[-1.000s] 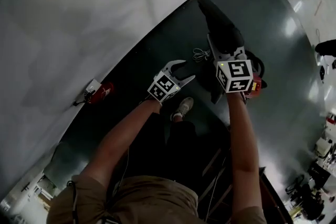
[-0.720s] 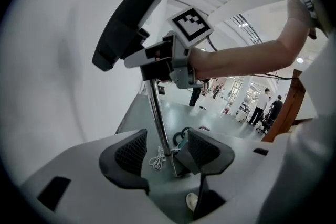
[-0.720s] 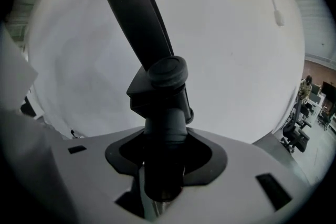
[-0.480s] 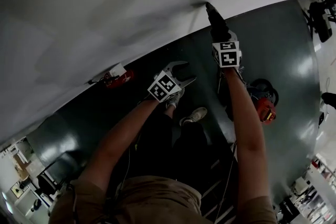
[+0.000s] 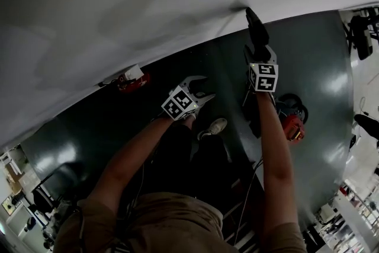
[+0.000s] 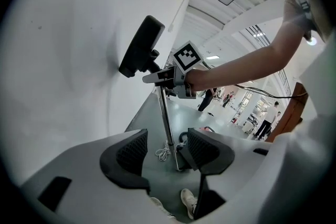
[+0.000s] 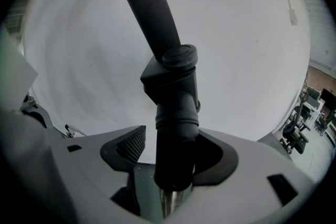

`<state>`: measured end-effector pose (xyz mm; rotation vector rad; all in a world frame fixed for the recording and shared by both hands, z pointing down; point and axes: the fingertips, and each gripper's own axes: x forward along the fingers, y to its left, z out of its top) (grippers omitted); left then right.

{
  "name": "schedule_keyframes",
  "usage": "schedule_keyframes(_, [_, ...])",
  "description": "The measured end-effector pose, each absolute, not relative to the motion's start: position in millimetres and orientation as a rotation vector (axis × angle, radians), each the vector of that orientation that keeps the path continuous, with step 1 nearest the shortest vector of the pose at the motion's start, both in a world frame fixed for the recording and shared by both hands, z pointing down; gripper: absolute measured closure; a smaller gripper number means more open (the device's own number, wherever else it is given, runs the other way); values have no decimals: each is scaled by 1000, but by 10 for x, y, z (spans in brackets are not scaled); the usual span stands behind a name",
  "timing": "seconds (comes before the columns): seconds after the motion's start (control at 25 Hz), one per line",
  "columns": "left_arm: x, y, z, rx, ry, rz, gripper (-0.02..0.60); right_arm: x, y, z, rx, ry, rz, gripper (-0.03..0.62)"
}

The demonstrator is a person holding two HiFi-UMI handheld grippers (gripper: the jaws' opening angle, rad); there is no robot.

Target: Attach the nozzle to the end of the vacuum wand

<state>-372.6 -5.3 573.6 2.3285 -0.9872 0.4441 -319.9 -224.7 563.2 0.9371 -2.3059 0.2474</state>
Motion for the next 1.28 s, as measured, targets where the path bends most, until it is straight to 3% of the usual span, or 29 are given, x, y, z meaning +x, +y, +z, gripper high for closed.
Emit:
schedule_keyframes(0.28, [-3559, 46, 5448, 2376, -924, 485, 341, -2823, -1988, 5495, 1097, -2299, 385, 335])
schedule_keyframes(0.6, [-3600, 95, 5001, 2430, -958, 458, 341, -2066, -1067, 4192, 1435, -2551, 552, 336])
schedule_keyframes(0.8, [-3082, 232, 4190, 2524, -965, 342, 342, -1115, -30, 3267, 1586, -2602, 579, 336])
schedule_keyframes(1.0, [-2118, 690, 3203, 2688, -793, 288, 350, -80, 1195, 2220, 1898, -2583, 671, 336])
schedule_keyframes(1.12, [-1641, 1104, 2511, 2791, -655, 229, 360, 376, 1931, 1654, 2055, -2541, 563, 336])
schedule_keyframes(1.28, [-1554, 1744, 1737, 2862, -564, 162, 362, 729, 2898, 1138, 2157, -2454, 349, 338])
